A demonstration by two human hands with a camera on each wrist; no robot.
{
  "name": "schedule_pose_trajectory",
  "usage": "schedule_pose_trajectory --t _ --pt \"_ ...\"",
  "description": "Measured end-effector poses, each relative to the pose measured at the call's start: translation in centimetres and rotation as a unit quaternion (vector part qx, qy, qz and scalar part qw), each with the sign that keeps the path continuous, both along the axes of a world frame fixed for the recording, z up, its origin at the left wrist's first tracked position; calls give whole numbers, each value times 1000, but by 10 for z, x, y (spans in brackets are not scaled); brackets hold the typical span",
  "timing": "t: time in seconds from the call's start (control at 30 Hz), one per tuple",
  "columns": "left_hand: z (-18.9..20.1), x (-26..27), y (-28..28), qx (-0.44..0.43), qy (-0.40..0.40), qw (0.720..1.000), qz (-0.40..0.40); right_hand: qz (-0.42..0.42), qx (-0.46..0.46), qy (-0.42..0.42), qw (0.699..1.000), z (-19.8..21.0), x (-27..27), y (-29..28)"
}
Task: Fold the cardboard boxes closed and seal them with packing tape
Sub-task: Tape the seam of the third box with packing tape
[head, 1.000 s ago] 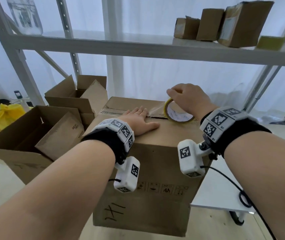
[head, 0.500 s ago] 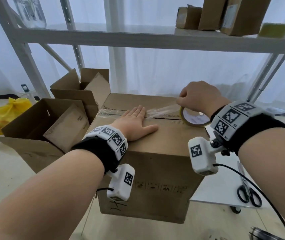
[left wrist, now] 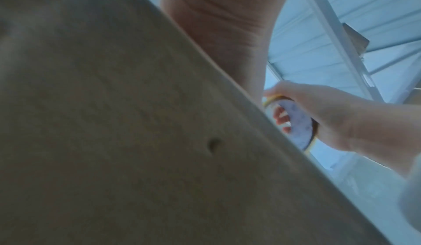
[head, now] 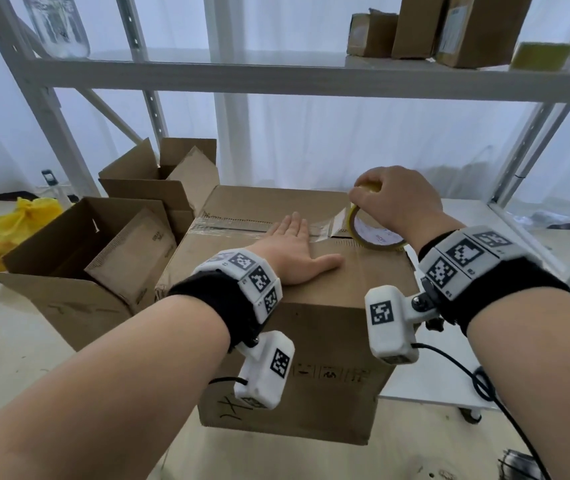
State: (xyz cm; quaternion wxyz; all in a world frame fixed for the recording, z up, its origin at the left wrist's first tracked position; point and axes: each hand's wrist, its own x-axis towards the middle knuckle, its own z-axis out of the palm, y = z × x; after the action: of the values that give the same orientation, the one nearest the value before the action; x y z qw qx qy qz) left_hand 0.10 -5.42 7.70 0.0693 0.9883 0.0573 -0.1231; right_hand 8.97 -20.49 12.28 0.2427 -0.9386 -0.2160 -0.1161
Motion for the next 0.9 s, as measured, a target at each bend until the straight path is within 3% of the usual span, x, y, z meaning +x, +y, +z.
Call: schedule_pose_trajectory --t 0.13,0.27,0.53,0.7,0.9 --pt "0 6 -11 -19 -4 999 -30 -12 -32 -19 999 0 -2 3" --pt "-1 -2 20 -17 -9 998 -54 -10 -39 -15 999 1 -5 7" --pt "1 -26 61 -10 -20 999 27 -17 -41 -22 999 3 -12 12" --pt "-6 -15 41 13 -13 997 69 -12 -31 -16 999 3 -12 10" --pt "-2 6 -1 6 -1 1000 -9 -5 -48 -33 998 -1 -4 9"
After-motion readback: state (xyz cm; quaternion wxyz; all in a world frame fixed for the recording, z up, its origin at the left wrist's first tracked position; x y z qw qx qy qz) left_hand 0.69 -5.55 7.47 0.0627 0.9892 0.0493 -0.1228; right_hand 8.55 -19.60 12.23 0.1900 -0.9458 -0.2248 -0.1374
